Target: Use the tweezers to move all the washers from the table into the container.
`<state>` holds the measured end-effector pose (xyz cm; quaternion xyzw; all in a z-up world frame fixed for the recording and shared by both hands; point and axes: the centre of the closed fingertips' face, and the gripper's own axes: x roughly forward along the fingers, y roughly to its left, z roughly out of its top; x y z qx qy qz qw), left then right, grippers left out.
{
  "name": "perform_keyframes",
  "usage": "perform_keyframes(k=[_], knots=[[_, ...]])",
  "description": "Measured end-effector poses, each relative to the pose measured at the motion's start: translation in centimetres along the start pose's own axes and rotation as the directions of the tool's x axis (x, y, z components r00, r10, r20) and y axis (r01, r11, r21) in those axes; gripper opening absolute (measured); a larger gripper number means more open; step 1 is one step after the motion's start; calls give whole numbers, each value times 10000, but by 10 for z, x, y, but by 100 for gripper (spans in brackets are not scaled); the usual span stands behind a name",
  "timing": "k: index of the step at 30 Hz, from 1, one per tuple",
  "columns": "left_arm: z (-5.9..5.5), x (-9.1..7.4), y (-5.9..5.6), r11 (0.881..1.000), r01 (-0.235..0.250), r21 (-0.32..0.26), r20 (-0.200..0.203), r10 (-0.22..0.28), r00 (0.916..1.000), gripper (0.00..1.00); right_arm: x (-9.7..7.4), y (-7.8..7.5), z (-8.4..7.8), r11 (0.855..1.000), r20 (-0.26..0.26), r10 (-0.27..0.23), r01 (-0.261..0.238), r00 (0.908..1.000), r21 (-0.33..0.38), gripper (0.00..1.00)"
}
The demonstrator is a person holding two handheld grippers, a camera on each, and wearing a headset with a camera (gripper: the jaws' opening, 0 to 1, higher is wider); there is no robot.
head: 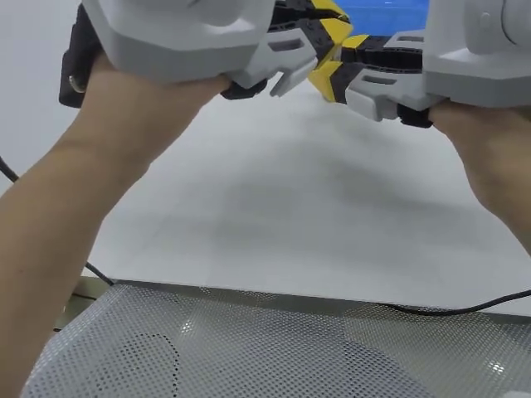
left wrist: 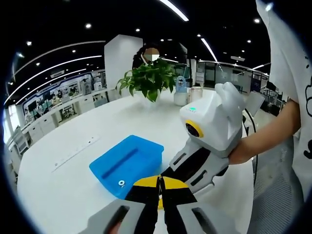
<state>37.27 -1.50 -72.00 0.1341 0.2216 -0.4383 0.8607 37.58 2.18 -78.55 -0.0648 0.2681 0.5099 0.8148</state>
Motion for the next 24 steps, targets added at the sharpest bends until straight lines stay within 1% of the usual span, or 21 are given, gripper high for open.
perform_keyframes(k=[3,6,9,11,13,16,18,24], knots=[[0,1,-1,10000,53,30,-9,-53,10000,0,0,-1,-1,9996,-90,-21,19,10000,-265,7],[2,4,-1,9998,156,-104,63,-155,9999,0,-1,-2,-3,9981,-273,-18,1,9996,-622,6],[4,8,-3,9994,325,-84,9,-325,9995,0,-2,-2,-4,9960,-328,-90,60,9994,-896,5],[5,10,-4,9992,397,97,-76,-396,9992,0,-2,-4,-4,9939,-420,-156,109,9990,-1102,4],[6,13,-5,9983,505,294,-165,-501,9986,0,-3,-8,-6,9926,-588,-189,117,9981,-1206,4],[7,14,-7,9960,647,611,-292,-630,9976,0,-4,-8,-5,9915,-657,-177,91,9977,-1299,4],[11,12,-7,9945,692,787,-246,-675,9974,0,-6,-9,-1,9912,-605,-149,68,9981,-1319,4],[26,6,-3,9934,780,846,91,-790,9968,0,-12,-8,18,9934,-263,-114,83,9996,-1147,4]])
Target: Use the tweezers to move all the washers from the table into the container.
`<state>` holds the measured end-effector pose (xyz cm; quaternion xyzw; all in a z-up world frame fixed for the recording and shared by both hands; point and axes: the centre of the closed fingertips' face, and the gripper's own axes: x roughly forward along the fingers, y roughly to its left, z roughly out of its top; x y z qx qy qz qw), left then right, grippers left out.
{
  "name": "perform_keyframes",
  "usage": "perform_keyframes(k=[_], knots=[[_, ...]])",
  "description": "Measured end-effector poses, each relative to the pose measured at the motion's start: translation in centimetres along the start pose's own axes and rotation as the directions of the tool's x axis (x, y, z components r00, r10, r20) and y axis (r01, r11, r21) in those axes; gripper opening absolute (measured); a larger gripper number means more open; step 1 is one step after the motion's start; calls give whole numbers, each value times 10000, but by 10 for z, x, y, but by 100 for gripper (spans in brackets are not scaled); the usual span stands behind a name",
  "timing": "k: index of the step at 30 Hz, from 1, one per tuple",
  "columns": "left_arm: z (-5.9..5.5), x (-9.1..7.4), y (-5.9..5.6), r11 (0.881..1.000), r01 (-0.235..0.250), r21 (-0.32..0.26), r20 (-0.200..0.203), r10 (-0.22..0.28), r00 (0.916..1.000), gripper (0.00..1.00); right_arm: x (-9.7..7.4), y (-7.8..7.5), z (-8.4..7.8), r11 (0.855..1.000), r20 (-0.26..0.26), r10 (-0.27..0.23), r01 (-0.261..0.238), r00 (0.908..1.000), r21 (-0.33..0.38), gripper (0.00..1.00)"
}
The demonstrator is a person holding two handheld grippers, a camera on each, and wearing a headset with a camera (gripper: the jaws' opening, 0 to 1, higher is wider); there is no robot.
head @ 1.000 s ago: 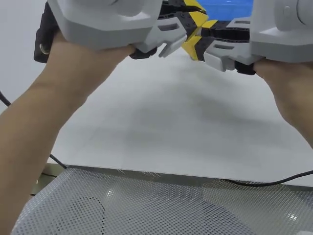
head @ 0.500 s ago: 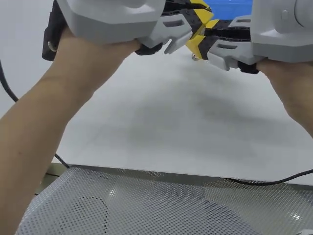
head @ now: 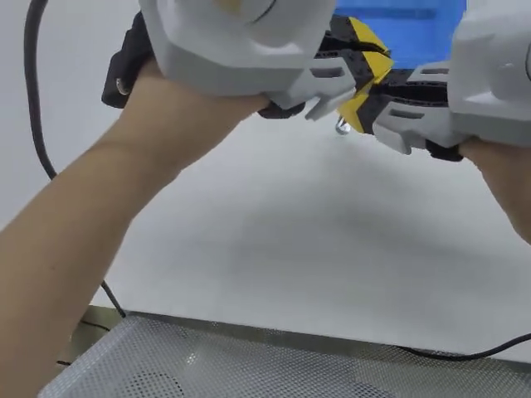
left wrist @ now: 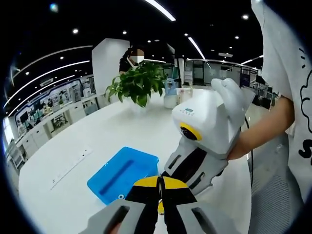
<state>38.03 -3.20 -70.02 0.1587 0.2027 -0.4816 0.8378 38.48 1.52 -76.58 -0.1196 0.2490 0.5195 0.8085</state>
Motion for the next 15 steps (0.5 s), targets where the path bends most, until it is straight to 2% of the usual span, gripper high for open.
perform_keyframes(k=[9,15], knots=[[21,-5,8,9978,-179,632,295,160,9994,0,-8,-8,23,9992,344,-231,242,9991,-318,3],[38,-7,19,9923,-431,1164,574,366,9977,0,-13,-27,42,9976,768,-495,531,9958,-451,3]])
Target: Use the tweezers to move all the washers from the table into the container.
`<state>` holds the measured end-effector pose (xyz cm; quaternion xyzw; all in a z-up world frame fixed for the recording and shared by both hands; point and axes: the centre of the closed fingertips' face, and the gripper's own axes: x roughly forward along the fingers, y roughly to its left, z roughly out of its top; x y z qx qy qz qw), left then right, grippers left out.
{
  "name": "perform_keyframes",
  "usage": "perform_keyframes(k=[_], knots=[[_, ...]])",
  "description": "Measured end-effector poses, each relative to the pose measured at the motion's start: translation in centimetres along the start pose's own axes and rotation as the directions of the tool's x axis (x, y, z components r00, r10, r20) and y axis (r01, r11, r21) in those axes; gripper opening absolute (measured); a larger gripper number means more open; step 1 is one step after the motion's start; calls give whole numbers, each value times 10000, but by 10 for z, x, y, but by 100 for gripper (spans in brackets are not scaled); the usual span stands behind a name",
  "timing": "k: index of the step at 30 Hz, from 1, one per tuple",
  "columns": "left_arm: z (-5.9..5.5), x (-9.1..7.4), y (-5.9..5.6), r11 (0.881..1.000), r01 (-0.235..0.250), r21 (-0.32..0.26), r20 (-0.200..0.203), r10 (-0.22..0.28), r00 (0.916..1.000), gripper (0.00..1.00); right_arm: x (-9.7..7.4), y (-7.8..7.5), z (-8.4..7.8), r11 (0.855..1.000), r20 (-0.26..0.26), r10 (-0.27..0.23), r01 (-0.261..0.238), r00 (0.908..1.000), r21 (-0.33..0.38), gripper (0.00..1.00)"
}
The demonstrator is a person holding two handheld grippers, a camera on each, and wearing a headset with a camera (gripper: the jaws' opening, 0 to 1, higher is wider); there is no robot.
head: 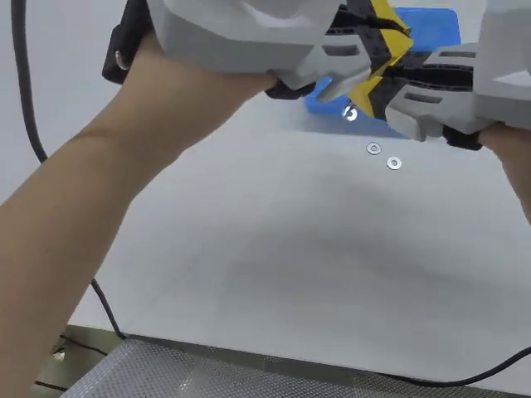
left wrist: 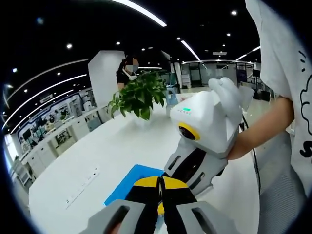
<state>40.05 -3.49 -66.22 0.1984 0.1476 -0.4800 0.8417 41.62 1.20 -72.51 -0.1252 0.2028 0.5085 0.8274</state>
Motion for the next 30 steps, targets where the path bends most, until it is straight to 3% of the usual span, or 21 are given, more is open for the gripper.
perform_keyframes(k=[8,16,30], knots=[[11,-3,24,9990,-426,159,248,422,9988,0,9,-12,23,9995,329,-267,273,9991,-173,3],[11,3,34,9976,-655,241,139,652,9978,0,17,-22,26,9968,262,-597,610,9979,-523,3],[-22,25,43,9974,-669,-259,-427,658,9969,0,42,-36,-8,9958,-641,-679,636,9956,-664,3]])
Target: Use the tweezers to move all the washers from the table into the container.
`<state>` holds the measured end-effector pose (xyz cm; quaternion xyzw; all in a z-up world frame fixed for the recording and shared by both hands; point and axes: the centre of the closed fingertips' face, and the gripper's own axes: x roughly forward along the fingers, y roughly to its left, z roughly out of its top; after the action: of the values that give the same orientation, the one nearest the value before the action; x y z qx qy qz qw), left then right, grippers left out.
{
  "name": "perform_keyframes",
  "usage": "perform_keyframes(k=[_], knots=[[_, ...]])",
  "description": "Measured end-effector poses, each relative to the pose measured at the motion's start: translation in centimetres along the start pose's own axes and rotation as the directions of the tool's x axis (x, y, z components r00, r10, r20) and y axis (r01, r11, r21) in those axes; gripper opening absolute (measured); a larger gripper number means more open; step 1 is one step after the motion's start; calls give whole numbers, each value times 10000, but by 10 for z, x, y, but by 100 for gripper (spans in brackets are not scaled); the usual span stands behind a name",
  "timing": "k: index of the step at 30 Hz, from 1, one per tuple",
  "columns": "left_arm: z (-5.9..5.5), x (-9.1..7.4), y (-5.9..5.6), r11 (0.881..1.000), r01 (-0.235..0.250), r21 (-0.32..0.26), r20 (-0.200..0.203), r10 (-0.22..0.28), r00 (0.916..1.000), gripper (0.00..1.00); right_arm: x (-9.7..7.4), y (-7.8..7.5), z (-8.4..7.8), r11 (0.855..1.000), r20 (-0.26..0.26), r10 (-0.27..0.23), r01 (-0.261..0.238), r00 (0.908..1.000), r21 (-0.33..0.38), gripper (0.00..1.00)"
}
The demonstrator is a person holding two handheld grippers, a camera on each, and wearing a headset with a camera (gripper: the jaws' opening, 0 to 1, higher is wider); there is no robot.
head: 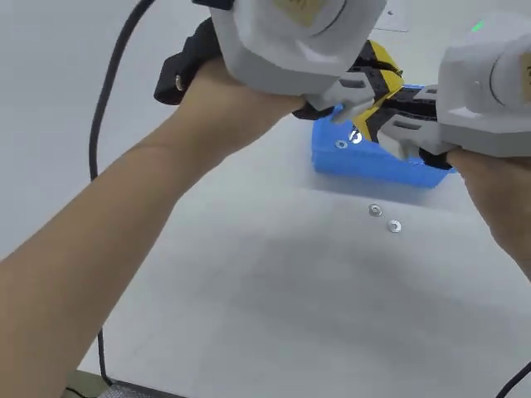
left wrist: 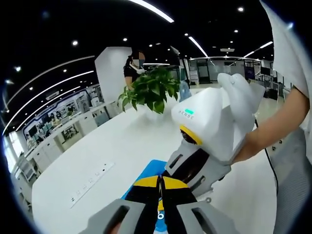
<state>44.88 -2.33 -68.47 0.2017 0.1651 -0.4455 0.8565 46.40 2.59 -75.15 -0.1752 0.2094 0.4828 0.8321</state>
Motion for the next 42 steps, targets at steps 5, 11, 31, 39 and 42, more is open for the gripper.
perform_keyframes(k=[5,11,31,39,42], knots=[[-11,7,-3,9999,86,-107,-276,-89,9996,0,5,1,-13,9998,-350,113,-108,9993,141,3],[-20,12,-3,9996,177,-222,-399,-185,9990,0,6,4,-20,9996,-546,169,-157,9984,227,3],[-25,17,-7,9986,386,-353,-546,-405,9977,0,11,4,-24,9966,-632,10,43,9980,826,5],[-13,7,-7,9979,88,-646,-202,-102,9997,0,-3,4,-12,9957,-324,-249,277,9992,887,4],[-8,3,-7,9975,-6,-704,-143,-4,9999,0,-7,6,-6,9961,-221,-225,243,9995,847,4]])
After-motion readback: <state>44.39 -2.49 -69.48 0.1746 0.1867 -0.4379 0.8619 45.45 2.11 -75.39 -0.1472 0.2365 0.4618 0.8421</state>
